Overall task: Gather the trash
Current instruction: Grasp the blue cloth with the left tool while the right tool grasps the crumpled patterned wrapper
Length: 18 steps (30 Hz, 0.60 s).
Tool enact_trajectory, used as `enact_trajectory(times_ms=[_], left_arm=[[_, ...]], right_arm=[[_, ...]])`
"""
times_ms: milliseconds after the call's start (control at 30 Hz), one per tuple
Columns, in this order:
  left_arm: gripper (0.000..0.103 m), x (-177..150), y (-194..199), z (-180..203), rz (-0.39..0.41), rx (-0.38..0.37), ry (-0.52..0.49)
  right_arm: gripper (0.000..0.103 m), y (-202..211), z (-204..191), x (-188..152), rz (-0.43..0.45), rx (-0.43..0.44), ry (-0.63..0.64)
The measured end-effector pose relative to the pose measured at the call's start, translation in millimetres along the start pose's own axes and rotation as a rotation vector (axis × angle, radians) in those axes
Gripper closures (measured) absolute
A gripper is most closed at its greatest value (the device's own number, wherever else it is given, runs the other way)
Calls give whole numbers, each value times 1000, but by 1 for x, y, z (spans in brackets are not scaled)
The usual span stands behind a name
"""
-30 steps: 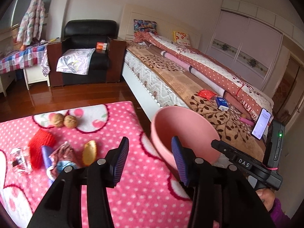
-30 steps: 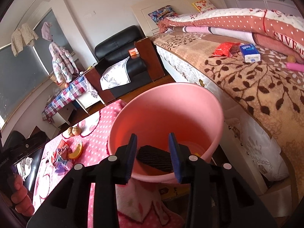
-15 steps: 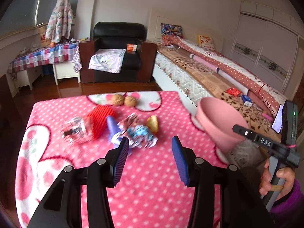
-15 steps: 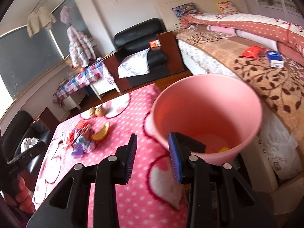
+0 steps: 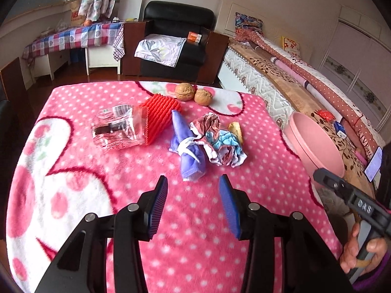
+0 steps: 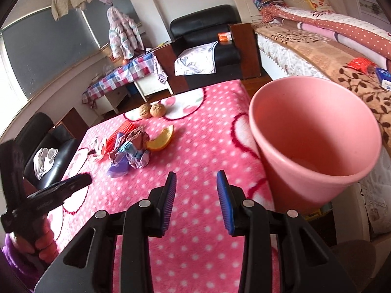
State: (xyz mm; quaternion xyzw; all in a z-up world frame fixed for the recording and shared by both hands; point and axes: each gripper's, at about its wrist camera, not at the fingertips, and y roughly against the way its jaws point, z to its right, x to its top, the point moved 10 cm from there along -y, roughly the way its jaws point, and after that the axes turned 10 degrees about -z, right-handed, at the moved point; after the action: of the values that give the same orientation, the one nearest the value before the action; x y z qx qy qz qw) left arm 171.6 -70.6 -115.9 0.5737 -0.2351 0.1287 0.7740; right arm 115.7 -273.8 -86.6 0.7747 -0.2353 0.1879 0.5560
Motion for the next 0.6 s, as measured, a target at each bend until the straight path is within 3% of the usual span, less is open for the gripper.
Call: enact_trajectory(times_ms=[233, 300, 600], left_arm=[[66, 15, -40, -3, -65, 36, -5], [82, 14, -48, -4, -87, 29, -1], [87, 4, -35, -15, -71, -13, 12]], right_arm=[[68, -8, -24, 5, -28, 50, 35], [68, -13, -32, 7, -40, 59, 52], [68, -39, -76, 23, -90, 129, 83]])
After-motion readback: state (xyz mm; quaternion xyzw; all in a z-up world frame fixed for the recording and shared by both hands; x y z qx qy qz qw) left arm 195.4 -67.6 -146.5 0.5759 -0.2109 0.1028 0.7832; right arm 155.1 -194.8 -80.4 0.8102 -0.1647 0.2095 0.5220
